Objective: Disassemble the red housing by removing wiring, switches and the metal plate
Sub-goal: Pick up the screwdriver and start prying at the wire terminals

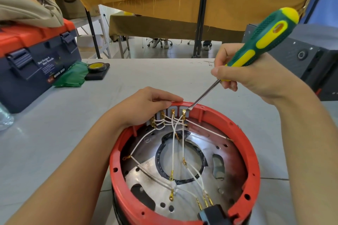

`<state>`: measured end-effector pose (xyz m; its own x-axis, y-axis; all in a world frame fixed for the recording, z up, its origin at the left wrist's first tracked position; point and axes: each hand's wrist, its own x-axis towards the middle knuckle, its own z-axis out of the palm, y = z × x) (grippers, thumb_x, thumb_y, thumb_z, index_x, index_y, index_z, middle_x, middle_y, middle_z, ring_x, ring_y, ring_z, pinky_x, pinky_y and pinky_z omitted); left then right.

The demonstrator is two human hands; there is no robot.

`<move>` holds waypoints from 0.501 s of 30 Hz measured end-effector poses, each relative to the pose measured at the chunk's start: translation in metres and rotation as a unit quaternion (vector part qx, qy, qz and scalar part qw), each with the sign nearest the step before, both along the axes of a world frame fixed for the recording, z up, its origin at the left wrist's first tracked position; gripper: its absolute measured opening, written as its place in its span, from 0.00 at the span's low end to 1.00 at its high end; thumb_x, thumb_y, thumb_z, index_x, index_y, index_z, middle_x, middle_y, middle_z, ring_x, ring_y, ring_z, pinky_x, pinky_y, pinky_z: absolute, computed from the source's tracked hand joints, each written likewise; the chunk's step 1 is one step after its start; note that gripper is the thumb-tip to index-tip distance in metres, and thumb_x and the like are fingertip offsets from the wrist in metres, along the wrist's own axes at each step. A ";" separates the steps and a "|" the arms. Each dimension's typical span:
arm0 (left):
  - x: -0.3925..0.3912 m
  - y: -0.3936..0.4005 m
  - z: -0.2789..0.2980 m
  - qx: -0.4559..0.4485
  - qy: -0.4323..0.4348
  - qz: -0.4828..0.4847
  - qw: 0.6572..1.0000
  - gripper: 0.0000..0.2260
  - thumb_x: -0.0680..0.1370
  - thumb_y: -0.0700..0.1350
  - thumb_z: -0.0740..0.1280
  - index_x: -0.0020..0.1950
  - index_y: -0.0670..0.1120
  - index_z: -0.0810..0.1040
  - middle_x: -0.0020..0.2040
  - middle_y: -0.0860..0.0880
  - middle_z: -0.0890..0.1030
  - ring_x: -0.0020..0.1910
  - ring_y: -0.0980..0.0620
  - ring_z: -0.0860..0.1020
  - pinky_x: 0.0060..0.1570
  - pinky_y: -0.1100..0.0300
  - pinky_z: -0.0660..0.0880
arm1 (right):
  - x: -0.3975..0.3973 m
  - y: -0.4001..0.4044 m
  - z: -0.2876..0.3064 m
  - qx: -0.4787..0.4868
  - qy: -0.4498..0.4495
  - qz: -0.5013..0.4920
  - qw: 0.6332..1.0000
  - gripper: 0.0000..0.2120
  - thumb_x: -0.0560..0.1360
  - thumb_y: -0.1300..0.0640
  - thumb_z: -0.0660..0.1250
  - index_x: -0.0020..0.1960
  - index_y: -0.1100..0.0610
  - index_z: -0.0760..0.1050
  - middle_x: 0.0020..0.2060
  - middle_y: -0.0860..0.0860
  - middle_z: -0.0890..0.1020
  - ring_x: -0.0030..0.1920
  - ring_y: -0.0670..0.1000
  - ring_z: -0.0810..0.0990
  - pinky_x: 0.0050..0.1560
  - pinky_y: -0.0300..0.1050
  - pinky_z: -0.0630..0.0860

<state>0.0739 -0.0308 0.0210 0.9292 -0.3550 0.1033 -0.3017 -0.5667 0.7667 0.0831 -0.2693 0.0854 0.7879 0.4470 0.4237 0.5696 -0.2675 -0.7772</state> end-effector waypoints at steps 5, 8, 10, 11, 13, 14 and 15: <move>-0.001 -0.001 0.001 0.004 0.000 -0.001 1.000 0.15 0.80 0.41 0.62 0.55 0.60 0.81 0.51 0.66 0.81 0.52 0.67 0.78 0.56 0.67 0.70 | -0.002 -0.002 0.002 0.031 -0.007 0.008 0.999 0.06 0.68 0.59 0.68 0.35 0.56 0.72 0.24 0.49 0.76 0.26 0.46 0.73 0.25 0.34 0.69; -0.001 0.000 0.001 0.006 -0.002 0.000 1.000 0.14 0.80 0.42 0.61 0.56 0.59 0.81 0.48 0.67 0.82 0.47 0.69 0.78 0.50 0.72 0.70 | -0.001 -0.002 0.001 0.020 -0.001 0.012 1.000 0.07 0.69 0.58 0.69 0.35 0.56 0.72 0.24 0.49 0.76 0.27 0.48 0.73 0.26 0.35 0.69; -0.001 -0.001 0.001 0.005 -0.005 0.001 1.000 0.14 0.80 0.41 0.61 0.56 0.58 0.81 0.44 0.69 0.81 0.39 0.72 0.77 0.40 0.78 0.68 | -0.001 -0.001 0.001 0.013 0.001 0.010 1.000 0.07 0.69 0.58 0.69 0.35 0.56 0.72 0.24 0.49 0.76 0.28 0.49 0.72 0.26 0.36 0.69; 0.000 -0.001 0.001 0.005 -0.005 0.002 1.000 0.14 0.80 0.41 0.61 0.56 0.58 0.81 0.43 0.69 0.81 0.38 0.72 0.77 0.39 0.78 0.68 | -0.001 -0.001 0.001 0.010 0.001 0.010 1.000 0.07 0.69 0.57 0.69 0.35 0.56 0.72 0.24 0.49 0.76 0.28 0.50 0.72 0.26 0.36 0.70; 0.000 -0.001 0.000 0.005 -0.005 0.002 1.000 0.14 0.80 0.42 0.61 0.57 0.58 0.81 0.43 0.68 0.81 0.39 0.71 0.77 0.40 0.77 0.68 | -0.002 -0.002 0.002 0.001 -0.002 0.011 1.000 0.07 0.69 0.57 0.69 0.35 0.56 0.72 0.25 0.50 0.77 0.28 0.50 0.73 0.27 0.36 0.70; -0.001 -0.001 0.000 0.006 -0.004 0.002 1.000 0.14 0.80 0.42 0.61 0.57 0.58 0.81 0.43 0.69 0.81 0.39 0.71 0.77 0.39 0.77 0.68 | -0.003 -0.002 0.002 -0.005 -0.005 0.012 1.000 0.07 0.69 0.56 0.69 0.35 0.56 0.73 0.25 0.50 0.77 0.29 0.50 0.73 0.27 0.36 0.70; -0.001 -0.001 0.001 0.008 -0.004 0.001 1.000 0.14 0.80 0.42 0.61 0.57 0.58 0.81 0.42 0.69 0.81 0.38 0.71 0.77 0.39 0.77 0.68 | -0.003 -0.002 0.003 -0.012 -0.007 0.013 1.000 0.07 0.68 0.56 0.70 0.35 0.56 0.73 0.26 0.51 0.77 0.29 0.50 0.73 0.27 0.36 0.70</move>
<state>0.0733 -0.0317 0.0217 0.9293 -0.3541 0.1054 -0.3064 -0.5793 0.7553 0.0800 -0.2711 0.0885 0.7701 0.4774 0.4232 0.5871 -0.2710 -0.7628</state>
